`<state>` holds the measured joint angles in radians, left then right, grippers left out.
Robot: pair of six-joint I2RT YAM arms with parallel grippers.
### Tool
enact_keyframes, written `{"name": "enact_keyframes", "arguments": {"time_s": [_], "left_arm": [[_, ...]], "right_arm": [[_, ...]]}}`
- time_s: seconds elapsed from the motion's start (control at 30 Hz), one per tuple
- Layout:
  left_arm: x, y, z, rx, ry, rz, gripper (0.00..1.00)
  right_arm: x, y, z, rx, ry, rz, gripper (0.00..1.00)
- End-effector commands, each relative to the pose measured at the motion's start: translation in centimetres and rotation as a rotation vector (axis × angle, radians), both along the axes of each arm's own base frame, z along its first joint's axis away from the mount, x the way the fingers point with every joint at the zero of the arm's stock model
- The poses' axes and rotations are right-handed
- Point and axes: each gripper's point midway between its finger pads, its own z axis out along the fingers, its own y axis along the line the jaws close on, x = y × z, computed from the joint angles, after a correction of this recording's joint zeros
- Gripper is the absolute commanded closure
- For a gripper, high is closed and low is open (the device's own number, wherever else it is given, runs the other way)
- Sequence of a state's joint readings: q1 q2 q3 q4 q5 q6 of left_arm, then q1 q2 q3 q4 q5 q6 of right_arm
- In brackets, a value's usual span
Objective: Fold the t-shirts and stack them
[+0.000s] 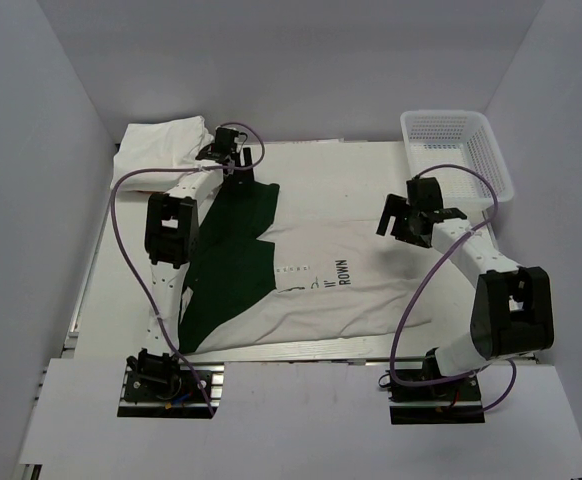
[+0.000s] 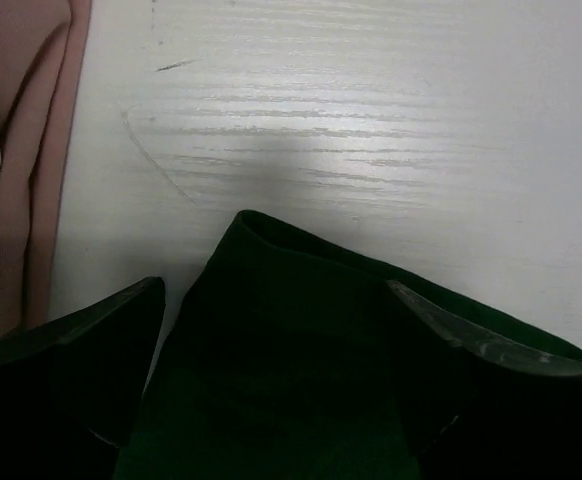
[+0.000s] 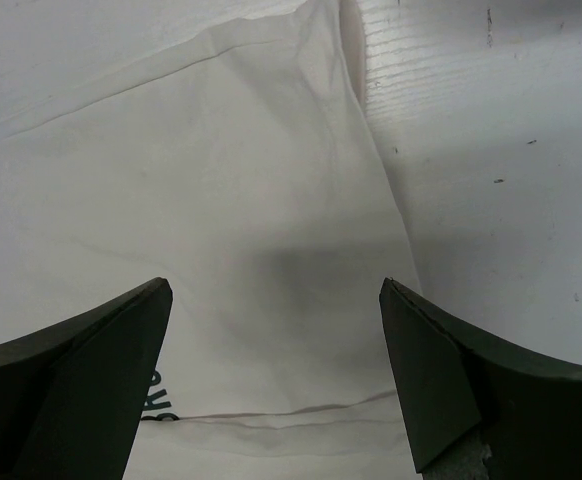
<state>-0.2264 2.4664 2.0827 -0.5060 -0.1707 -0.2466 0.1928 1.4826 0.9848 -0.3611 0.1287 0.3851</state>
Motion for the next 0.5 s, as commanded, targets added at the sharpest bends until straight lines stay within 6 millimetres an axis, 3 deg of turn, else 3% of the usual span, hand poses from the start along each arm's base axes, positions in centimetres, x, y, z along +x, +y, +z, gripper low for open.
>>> {"name": "enact_keyframes", "arguments": {"time_s": [0.0, 0.07, 0.1, 0.2, 0.33, 0.47], "left_arm": [[-0.3, 0.6, 0.8, 0.03, 0.001, 0.02, 0.03], [-0.8, 0.1, -0.6, 0.011, 0.032, -0.002, 0.14], [-1.0, -0.5, -0.3, 0.0, 0.039, 0.003, 0.33], [-2.0, -1.2, -1.9, -0.018, 0.07, 0.003, 0.54], [-2.3, -0.8, -2.1, -0.01, 0.068, 0.027, 1.0], [-2.0, 0.3, -1.4, 0.037, 0.054, 0.068, 1.0]], "right_arm": [[1.8, 0.3, 1.4, 0.004, -0.058, -0.002, 0.1], [1.9, 0.3, 1.3, 0.009, -0.056, -0.008, 0.1], [1.9, 0.5, 1.2, 0.015, -0.057, -0.005, 0.1], [2.1, 0.8, 1.4, 0.028, -0.064, 0.0, 0.1], [2.2, 0.8, 1.3, 0.026, -0.067, 0.002, 0.1], [2.7, 0.7, 1.8, 0.013, -0.079, -0.01, 0.1]]}}
